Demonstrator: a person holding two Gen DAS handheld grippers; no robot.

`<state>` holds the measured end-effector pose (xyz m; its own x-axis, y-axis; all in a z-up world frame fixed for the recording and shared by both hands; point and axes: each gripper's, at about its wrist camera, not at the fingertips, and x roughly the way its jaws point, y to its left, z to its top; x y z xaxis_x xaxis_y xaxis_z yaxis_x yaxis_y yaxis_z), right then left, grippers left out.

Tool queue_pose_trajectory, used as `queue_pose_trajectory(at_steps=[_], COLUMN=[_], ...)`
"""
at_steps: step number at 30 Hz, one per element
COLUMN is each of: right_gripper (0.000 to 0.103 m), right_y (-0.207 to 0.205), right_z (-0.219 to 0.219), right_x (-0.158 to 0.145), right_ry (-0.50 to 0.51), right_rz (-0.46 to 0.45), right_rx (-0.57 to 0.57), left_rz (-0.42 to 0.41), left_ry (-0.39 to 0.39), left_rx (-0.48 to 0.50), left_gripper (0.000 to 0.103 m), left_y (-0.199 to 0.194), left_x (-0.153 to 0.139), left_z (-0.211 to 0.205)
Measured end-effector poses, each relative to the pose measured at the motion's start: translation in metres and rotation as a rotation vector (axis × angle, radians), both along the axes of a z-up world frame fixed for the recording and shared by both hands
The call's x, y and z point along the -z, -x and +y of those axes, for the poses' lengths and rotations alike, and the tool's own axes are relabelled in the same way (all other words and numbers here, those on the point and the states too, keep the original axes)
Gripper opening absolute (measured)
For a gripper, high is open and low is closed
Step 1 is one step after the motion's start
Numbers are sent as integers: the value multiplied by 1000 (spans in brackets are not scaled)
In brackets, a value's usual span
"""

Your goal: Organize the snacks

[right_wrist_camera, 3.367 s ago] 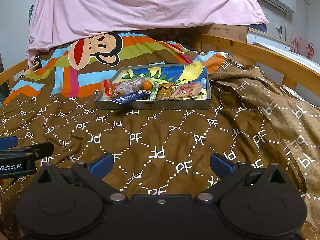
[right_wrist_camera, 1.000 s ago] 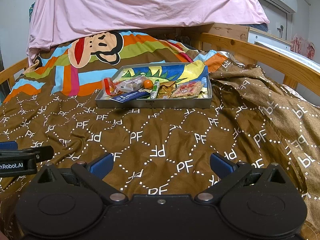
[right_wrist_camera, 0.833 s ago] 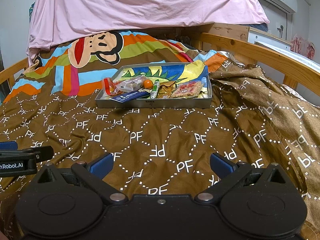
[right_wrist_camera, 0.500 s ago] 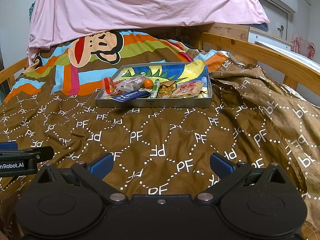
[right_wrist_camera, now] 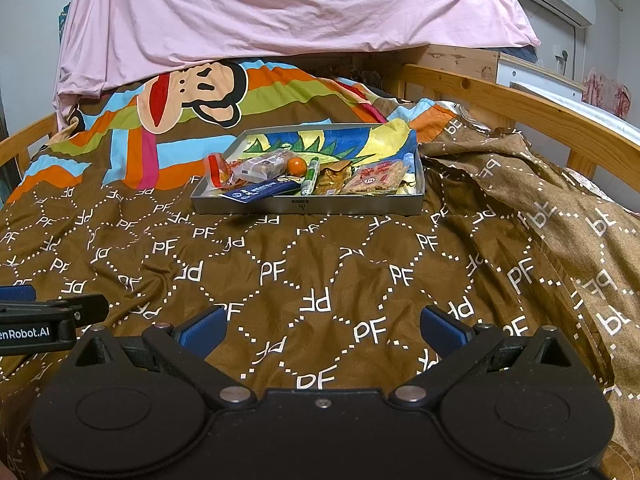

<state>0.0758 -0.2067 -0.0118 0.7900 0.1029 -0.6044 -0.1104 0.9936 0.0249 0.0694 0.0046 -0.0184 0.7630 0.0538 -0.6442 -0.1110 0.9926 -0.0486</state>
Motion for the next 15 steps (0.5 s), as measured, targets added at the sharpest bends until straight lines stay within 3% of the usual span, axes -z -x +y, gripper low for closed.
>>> queue_pose_trajectory(at_steps=[15], right_gripper=[102], right_y=[0], right_z=[0], right_x=[7], right_ry=[12], right_rz=[27], right_rx=[4], left_rz=[36], left_ry=[17], left_rx=[-1], left_gripper=[103], left_y=[-2], left_x=[3], left_z=[-1])
